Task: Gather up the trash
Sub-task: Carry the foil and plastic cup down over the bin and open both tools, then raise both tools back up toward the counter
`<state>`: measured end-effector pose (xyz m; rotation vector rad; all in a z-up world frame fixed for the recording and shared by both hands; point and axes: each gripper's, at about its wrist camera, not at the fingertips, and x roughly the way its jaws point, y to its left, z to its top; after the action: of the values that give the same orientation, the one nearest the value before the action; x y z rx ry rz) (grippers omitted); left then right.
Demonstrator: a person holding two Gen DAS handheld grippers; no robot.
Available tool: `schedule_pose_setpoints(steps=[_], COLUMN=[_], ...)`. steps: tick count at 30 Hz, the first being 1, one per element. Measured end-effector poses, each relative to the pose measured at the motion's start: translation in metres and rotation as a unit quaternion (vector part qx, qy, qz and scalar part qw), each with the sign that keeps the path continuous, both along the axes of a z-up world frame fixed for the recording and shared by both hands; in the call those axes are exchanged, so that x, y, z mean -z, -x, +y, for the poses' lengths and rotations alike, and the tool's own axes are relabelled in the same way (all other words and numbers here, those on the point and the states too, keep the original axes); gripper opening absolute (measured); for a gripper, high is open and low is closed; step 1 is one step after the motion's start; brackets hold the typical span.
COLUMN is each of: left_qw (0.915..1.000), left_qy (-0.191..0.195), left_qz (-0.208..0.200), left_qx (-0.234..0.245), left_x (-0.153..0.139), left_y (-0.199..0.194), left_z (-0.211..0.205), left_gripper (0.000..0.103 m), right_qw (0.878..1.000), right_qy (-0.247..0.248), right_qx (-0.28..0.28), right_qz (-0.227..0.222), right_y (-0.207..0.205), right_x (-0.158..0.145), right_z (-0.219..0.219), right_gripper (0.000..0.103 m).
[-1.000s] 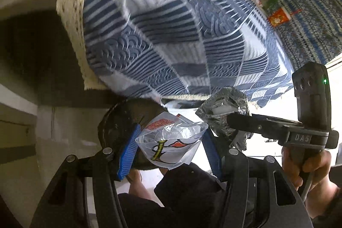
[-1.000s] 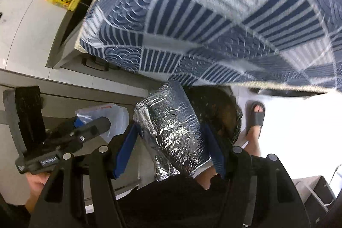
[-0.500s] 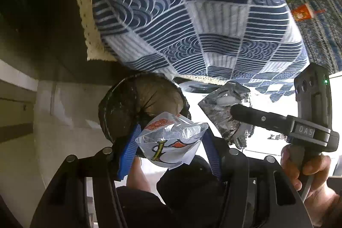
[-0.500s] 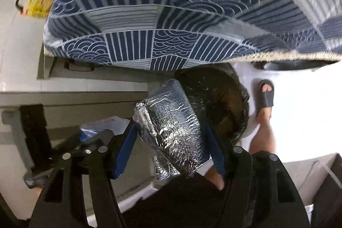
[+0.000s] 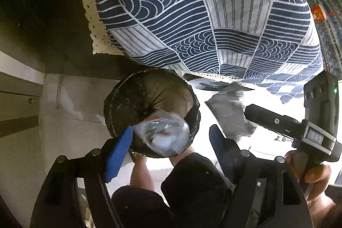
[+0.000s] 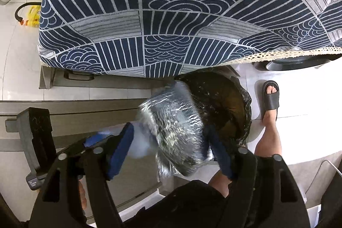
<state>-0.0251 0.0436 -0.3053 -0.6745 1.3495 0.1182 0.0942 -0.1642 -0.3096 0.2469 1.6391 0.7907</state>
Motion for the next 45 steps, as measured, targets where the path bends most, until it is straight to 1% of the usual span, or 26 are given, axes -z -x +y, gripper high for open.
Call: schedule_pose_setpoints(steps=[2, 5, 16, 19, 25, 30, 36, 37, 38, 45], left_qw=[1.0, 1.0, 0.9999, 0.9998, 0.9992, 0.9982, 0.9956, 0.9951, 0.994, 0.9883], left_qy=[-0.002, -0.004, -0.008, -0.004, -0.01, -0.021, -0.03, -0.034, -0.042, -0.075], left_qz=[0.002, 0.007, -0.004, -0.018, -0.039, -0.054, -0.085, -0.089, -0.096, -0.126], left_qx=[-0.002, -0.005, -0.012, -0.006, 0.005, 0.012, 0.026, 0.028, 0.031, 0.042], left_x=[0.0, 0.001, -0.008, -0.016, -0.034, -0.054, -0.082, -0.087, -0.094, -0.132], left_y=[0.0, 0.0, 0.003, 0.002, -0.005, -0.01, -0.016, -0.016, -0.017, -0.019], left_z=[0.002, 0.003, 0.007, 0.006, 0.003, 0.001, -0.007, -0.008, -0.01, -0.011], left_gripper=[0.073, 0.076, 0.076, 0.076, 0.076, 0.076, 0.076, 0.076, 0.076, 0.076], right_qw=[1.0, 1.0, 1.0, 1.0, 0.999, 0.998, 0.996, 0.995, 0.994, 0.986], right_qy=[-0.002, 0.001, 0.0, 0.002, 0.01, 0.013, 0.013, 0.012, 0.012, -0.009], right_qx=[0.0, 0.001, 0.008, 0.005, -0.002, 0.004, 0.01, 0.009, 0.009, 0.014], right_qz=[0.003, 0.005, -0.009, -0.015, -0.037, -0.062, -0.093, -0.1, -0.11, -0.164], right_y=[-0.001, -0.001, -0.002, -0.001, 0.001, -0.001, 0.0, 0.0, 0.001, 0.002], right_x=[0.001, 0.002, -0.013, -0.019, -0.035, -0.055, -0.087, -0.092, -0.1, -0.15], right_z=[-0.001, -0.003, -0.006, -0.006, -0.011, -0.018, -0.029, -0.03, -0.032, -0.043], right_gripper=[0.085, 0.085, 0.085, 0.085, 0.085, 0.086, 0.087, 0.09, 0.091, 0.092])
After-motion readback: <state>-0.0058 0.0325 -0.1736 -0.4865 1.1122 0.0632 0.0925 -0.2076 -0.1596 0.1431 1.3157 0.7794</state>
